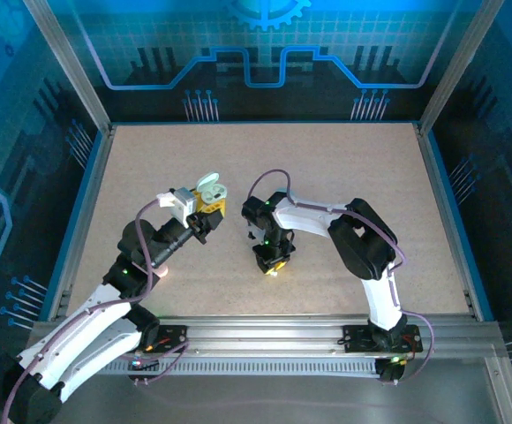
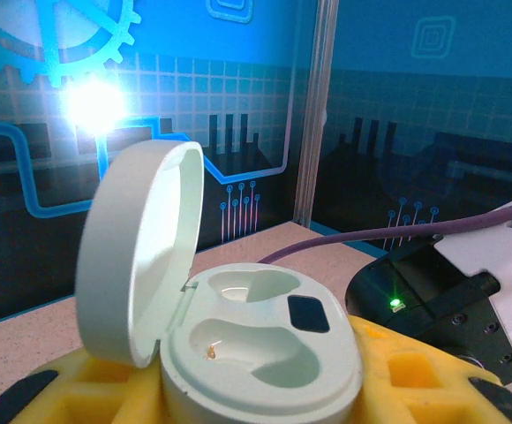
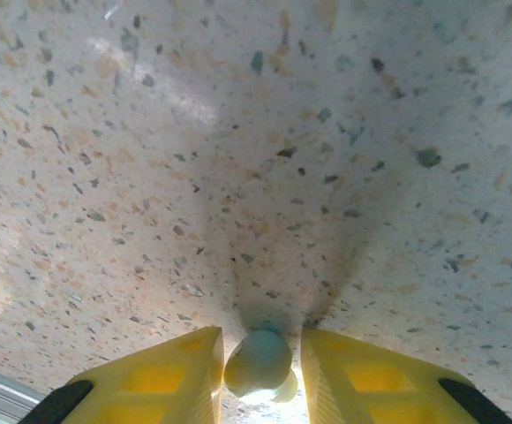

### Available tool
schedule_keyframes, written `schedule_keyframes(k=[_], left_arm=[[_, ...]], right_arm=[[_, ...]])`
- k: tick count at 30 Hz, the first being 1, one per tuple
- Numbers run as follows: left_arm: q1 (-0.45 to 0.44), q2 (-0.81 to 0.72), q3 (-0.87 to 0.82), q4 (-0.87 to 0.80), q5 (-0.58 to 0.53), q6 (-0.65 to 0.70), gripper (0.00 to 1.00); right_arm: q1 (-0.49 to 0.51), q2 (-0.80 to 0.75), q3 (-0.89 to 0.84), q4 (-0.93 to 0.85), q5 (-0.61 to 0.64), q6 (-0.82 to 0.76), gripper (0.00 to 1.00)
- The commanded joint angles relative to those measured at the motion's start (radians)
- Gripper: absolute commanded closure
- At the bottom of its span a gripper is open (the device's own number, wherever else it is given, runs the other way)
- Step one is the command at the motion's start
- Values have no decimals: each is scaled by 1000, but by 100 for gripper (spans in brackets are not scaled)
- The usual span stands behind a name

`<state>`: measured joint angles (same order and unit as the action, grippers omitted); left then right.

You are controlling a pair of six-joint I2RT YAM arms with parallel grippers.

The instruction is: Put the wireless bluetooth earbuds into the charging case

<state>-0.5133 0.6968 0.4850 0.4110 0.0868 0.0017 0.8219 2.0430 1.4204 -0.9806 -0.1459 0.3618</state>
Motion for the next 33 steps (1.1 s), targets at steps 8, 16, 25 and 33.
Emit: schedule_keyframes(k=[8, 16, 25, 33], left_arm=[[0, -4, 0, 12, 11, -5, 65], [0, -2, -4, 14, 8, -9, 65], [1, 1, -6, 9, 2, -8, 65], [2, 27, -8, 31, 7, -5, 65]], right_arm=[[19, 43, 29, 33, 0, 122, 71], [20, 43, 17, 48, 5, 147, 79], [-44, -158, -46, 101, -70, 94, 82], [-264, -413, -172, 362, -728, 73, 82]])
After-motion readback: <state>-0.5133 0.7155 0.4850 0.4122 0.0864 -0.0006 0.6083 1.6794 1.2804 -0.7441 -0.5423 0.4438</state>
